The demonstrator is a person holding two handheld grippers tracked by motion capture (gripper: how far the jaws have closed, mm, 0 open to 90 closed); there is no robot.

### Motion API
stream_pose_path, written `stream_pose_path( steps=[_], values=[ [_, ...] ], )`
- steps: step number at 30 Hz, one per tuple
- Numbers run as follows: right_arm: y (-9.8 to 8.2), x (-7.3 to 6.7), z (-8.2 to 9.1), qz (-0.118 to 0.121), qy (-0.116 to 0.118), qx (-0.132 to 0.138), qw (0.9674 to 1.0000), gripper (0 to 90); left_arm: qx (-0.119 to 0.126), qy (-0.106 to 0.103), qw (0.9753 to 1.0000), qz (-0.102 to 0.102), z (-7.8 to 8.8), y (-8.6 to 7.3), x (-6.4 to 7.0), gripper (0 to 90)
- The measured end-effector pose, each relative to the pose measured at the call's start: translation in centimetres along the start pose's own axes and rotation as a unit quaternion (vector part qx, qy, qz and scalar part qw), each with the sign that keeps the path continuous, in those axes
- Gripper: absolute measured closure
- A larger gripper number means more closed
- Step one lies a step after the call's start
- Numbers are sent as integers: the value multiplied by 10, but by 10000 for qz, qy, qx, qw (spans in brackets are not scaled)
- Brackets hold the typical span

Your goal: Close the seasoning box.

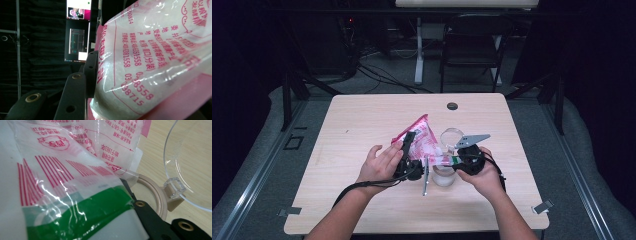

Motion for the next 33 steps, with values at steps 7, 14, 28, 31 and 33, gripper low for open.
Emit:
stream_pose_path(
  steps=[7,14,28,31,33],
  values=[
    [0,0,0,-10,18,3,10000,900,47,110,9999,-56,2,1,0,632],
    [-1,0,1,-12,7,-18,10000,900,79,116,9999,-54,2,2,2,632],
    [-2,2,5,-45,-29,19,10000,900,154,170,9997,-103,1,6,0,632],
    [-3,2,5,-50,-27,9,10000,900,243,242,9993,-129,1,7,0,632],
    [-3,2,6,-58,-35,19,10000,900,231,234,9994,-125,1,7,0,632]
  ],
)
Point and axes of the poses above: each handheld gripper's, and its own axes: z roughly backward along the jaws, y roughly out of its top, x roughly to its right, the point moved 2 cm from there along -z, roughly forward along the jaws, and after that the axes turned 4 degrees about x, right-handed, at the moved point
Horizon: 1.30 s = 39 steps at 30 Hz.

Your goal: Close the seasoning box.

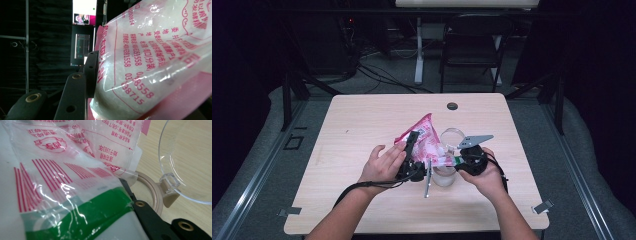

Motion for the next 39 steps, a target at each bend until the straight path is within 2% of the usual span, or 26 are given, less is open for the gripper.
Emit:
stream_pose_path(
  steps=[10,17,21,36,39],
  values=[
    [0,0,0,2,-6,5,10000,900,-51,21,10000,-49,2,1,0,633],
    [0,0,1,-33,3,53,10000,900,60,91,9999,-70,1,2,-2,632],
    [0,0,1,-39,-3,59,10000,900,5,32,10000,-43,2,3,-3,632],
    [0,1,1,-30,-23,31,10000,900,37,57,9999,-105,2,4,-4,632],
    [-1,1,1,-33,-23,20,10000,900,43,38,10000,-62,2,5,-4,633]
  ],
)
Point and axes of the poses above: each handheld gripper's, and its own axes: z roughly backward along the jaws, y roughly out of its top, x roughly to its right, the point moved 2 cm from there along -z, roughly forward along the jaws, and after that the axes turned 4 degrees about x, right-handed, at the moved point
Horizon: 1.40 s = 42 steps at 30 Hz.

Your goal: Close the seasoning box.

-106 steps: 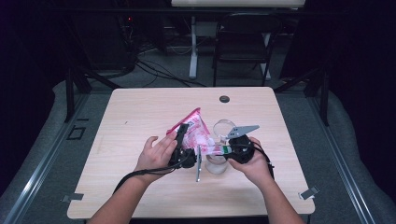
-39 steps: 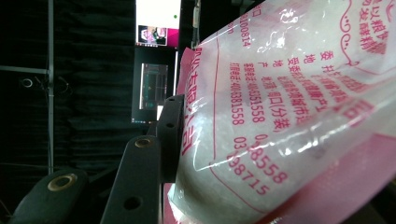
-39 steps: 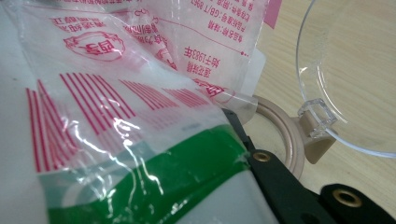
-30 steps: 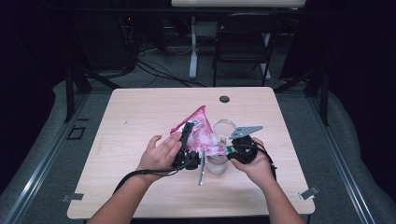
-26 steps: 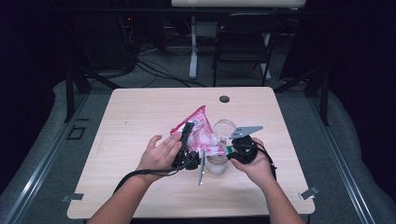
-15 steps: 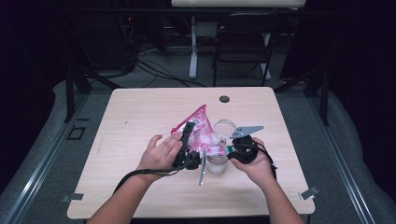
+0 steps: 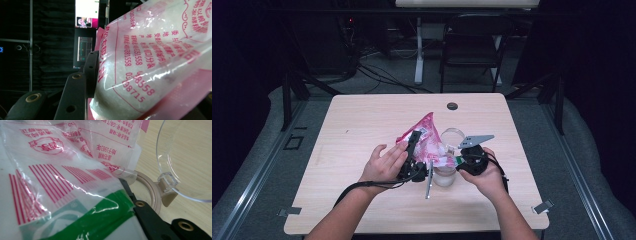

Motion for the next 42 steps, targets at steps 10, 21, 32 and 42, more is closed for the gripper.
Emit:
stream_pose_path(
  steps=[10,21,32,42],
  values=[
    [-1,1,-1,-32,5,1,10000,900,16,2,10000,-24,0,1,0,633],
    [-1,1,-2,-22,5,6,10000,900,64,62,9999,-76,1,3,-3,633],
    [-1,1,-2,-24,-7,0,10000,900,83,73,9999,-71,2,5,-4,633],
    [-2,1,-3,-16,-6,-42,10000,900,100,52,9999,-67,2,5,-4,633]
  ],
)
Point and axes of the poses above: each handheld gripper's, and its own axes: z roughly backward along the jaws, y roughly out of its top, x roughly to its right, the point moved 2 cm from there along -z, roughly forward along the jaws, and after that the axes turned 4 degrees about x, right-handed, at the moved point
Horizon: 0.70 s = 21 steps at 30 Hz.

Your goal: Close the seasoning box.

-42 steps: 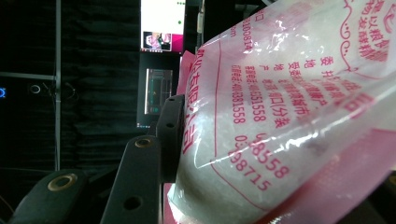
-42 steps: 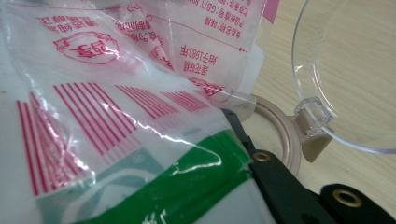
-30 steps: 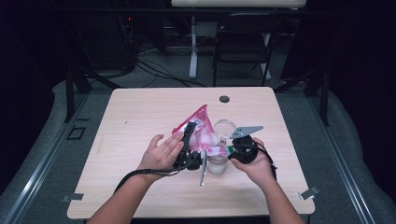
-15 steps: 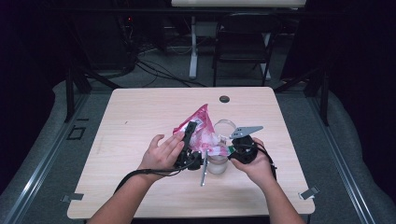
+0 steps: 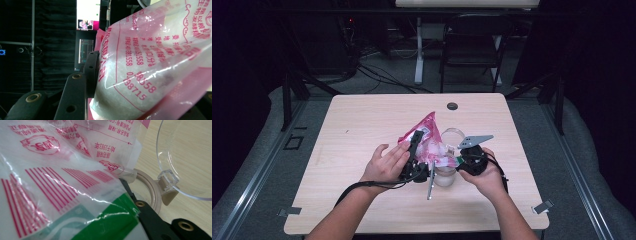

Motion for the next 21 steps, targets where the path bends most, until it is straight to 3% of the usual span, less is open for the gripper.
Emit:
stream_pose_path(
  steps=[21],
  values=[
    [0,-1,-1,8,14,-30,10000,900,-28,-121,9998,-150,-1,1,-3,633]
  ],
)
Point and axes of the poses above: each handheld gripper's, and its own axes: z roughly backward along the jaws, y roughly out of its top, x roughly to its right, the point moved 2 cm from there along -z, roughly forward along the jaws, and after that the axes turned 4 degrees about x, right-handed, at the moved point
